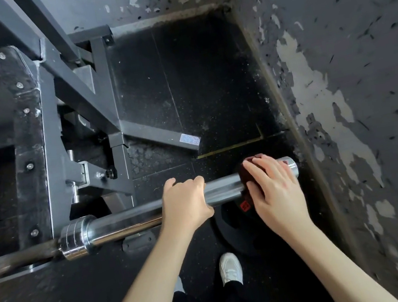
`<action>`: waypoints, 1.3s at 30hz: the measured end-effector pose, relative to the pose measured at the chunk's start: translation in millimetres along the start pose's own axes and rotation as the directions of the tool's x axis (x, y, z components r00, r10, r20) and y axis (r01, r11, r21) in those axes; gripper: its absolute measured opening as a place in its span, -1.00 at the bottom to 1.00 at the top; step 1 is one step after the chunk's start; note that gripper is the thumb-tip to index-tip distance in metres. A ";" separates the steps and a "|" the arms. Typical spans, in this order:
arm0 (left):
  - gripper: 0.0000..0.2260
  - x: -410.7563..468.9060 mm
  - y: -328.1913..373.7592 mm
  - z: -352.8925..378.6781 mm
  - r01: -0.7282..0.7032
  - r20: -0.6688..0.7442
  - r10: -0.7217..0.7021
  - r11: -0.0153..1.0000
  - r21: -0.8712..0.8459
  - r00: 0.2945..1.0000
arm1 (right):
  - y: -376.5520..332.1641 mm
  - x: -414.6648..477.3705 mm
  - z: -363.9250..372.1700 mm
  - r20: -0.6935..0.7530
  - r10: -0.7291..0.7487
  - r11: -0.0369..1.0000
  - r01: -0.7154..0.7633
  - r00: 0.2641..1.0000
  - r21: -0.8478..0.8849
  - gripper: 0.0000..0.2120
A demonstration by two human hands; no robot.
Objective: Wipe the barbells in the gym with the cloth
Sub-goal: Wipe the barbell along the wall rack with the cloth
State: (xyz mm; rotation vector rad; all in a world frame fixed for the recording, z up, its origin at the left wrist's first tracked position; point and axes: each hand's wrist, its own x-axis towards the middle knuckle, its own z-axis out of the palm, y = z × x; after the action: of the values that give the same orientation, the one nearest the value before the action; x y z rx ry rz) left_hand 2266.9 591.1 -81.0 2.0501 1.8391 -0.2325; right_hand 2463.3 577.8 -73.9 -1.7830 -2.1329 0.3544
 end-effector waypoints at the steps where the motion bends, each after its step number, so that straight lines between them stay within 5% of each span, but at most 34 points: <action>1: -0.71 -2.6 1.5 2.9 0.003 -0.025 -0.003 1.000 0.010 1.000 | 8.0 0.4 -5.9 0.036 -0.046 0.999 0.045 0.998 0.016 -0.63; 3: -0.67 -7.4 4.6 9.7 0.001 -0.089 0.004 0.998 0.057 0.996 | 29.8 6.2 -13.5 0.068 0.004 1.000 -0.002 0.998 -0.030 -0.63; 7: -0.54 -10.5 5.0 21.0 0.026 -0.274 -0.003 0.996 0.080 0.962 | 25.0 30.6 -9.0 -0.016 0.331 0.943 -0.331 0.943 0.012 -0.64; 9: -0.55 -12.0 5.2 29.6 0.065 -0.311 -0.026 0.991 0.117 0.950 | 0.5 20.9 1.2 -0.075 0.267 0.963 -0.268 0.961 -0.007 -0.67; 11: -0.58 -11.4 5.7 24.4 0.057 -0.284 -0.015 0.988 0.142 0.959 | -9.1 -0.6 6.8 -0.022 0.056 0.998 -0.056 0.998 0.005 -0.65; 14: -0.57 4.7 1.2 -7.3 -0.007 0.119 -0.001 0.998 0.067 0.993 | 8.7 -11.9 -0.7 0.051 -0.129 0.990 0.126 0.990 0.061 -0.59; 16: -0.52 25.2 -0.6 -28.1 -0.008 0.409 0.013 1.000 -0.015 0.912 | 19.0 -6.6 -5.1 0.059 -0.150 0.986 0.145 0.987 0.086 -0.60; 19: -0.60 38.9 1.7 -27.3 0.067 0.538 0.020 0.988 -0.141 0.843 | 28.5 9.5 -6.7 0.032 -0.101 0.995 0.100 0.994 0.026 -0.66; 24: -0.71 25.2 6.7 -18.6 0.024 0.331 0.006 0.996 -0.084 0.944 | 12.0 32.9 0.0 -0.058 0.279 0.958 -0.282 0.958 -0.049 -0.65; 30: -0.77 6.2 14.1 5.4 0.019 -0.045 -0.017 0.999 0.042 0.999 | 15.2 6.9 -10.2 0.171 -0.155 0.988 0.156 0.973 0.005 -0.60; 35: -0.56 -2.6 16.9 22.2 0.012 -0.244 0.004 0.998 0.061 0.970 | 35.6 40.4 -15.4 0.044 0.301 0.954 -0.300 0.953 -0.017 -0.64; 37: -0.56 -5.1 16.8 27.8 0.035 -0.310 -0.007 0.996 0.086 0.951 | 10.0 26.5 -4.6 0.012 0.249 0.968 -0.249 0.968 -0.022 -0.67; 39: -0.62 -5.7 17.2 32.2 0.064 -0.372 -0.016 0.991 0.118 0.928 | -1.2 3.7 -2.5 0.088 0.028 0.999 -0.030 0.996 0.025 -0.63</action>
State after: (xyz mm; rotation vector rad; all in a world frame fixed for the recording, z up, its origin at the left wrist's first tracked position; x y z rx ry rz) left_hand 2287.1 572.4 -105.5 2.2695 2.1362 0.0332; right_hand 2462.7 581.2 -70.8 -1.8174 -2.1524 0.4737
